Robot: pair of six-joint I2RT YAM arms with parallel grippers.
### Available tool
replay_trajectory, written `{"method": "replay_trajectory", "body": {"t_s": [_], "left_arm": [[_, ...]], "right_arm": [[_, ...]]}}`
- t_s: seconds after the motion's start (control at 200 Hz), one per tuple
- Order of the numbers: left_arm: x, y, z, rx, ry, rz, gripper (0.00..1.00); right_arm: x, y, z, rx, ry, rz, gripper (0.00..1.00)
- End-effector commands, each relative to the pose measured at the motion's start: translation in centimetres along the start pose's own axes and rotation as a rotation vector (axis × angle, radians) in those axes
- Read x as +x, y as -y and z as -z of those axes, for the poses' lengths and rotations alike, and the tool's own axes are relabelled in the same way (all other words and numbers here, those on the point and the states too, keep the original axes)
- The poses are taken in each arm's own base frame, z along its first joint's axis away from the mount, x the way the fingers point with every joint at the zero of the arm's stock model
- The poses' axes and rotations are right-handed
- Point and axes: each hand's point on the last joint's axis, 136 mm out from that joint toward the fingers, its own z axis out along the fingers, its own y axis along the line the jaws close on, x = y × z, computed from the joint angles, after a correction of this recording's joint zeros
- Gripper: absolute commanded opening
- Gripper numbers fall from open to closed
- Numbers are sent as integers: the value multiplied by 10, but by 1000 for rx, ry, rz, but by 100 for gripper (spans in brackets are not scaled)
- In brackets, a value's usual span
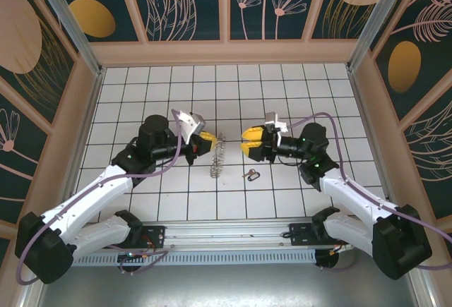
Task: Put the keys on the keyring
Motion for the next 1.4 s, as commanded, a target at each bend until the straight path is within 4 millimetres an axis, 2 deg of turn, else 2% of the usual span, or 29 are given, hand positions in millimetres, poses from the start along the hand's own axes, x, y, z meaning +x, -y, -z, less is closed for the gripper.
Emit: {"method": "replay_trajectory", "body": {"t_s": [0.0,0.17,0.25,0.45,0.621,1.046,1.141,1.266,1.396], "left_arm": [[-32,28,9,118,102,-98,0],[-55,49,20,204,174,-131,0],[-64,58,25,241,209,-140,0],[-75,69,34,284,255,-152,0],[-76,71,34,300,256,-150,0],[-74,72,34,310,248,-145,0],[-73,72,33,308,245,-145,0],[-72,70,31,306,239,-144,0],[-71,71,31,313,237,-143,0]], "right_arm": [[-22,-12,-8,-65,30,60,39],[-28,-15,-13,-87,39,75,32],[-27,-24,-19,-120,29,80,29],[-29,-34,-24,-161,26,99,21],[-29,-44,-27,-200,23,111,20],[-33,-43,-21,-148,59,136,18],[-39,-35,-16,-80,95,149,17],[-54,-25,4,5,185,160,18],[-48,-15,1,36,150,134,17]]}}
